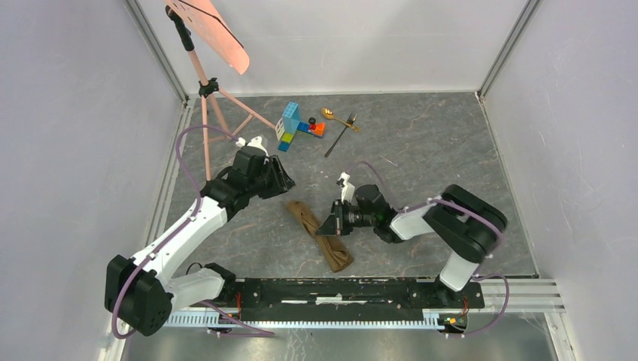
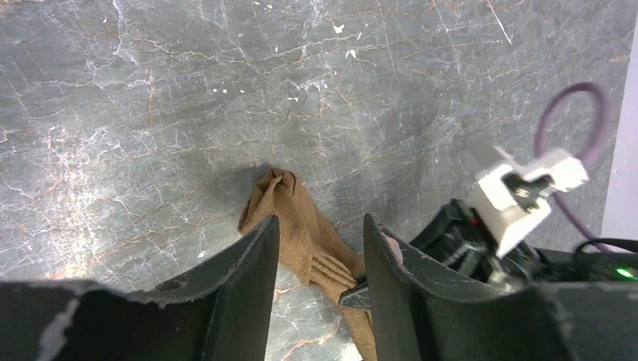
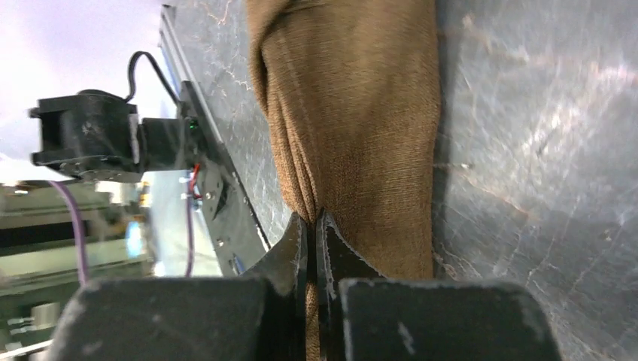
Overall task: Fold the napkin into a case and place the utensils inside
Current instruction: Turn over the smaller rectangle-folded napkin at the center of the board.
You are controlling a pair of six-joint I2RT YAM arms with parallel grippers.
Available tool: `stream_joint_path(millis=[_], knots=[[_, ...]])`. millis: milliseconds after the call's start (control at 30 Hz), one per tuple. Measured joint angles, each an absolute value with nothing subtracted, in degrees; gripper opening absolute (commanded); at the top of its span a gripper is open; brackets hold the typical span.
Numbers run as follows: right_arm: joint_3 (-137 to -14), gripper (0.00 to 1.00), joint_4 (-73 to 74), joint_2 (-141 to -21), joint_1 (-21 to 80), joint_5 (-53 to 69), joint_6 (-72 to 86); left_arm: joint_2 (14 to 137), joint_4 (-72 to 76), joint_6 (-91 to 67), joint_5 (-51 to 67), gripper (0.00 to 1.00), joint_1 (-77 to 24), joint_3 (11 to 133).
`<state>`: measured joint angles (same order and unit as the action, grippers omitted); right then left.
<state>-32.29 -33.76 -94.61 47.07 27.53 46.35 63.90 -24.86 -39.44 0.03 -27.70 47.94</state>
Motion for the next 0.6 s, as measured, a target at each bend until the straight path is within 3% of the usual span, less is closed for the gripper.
stream_joint_path(millis=[233,467,533,600], knots=[[-24.47,0.01,-59.61,-105.84,40.95,38.63,61.98,63.81,-26.13,-39.31,0.54,0.53,-27.7,49.17],[-21.82,0.14,-67.11,-106.89,33.45,45.08,64.18,66.26,-25.93,-39.11,4.75,0.53,-27.7,49.69],[-21.8,0.24,-66.02,-106.87,30.76,46.92,62.24,67.72,-25.5,-39.11,6.61,0.52,-27.7,49.82],[-22.44,0.44,-59.9,-106.08,27.18,48.14,57.01,69.67,-24.77,-39.11,9.32,0.52,-27.7,50.04]])
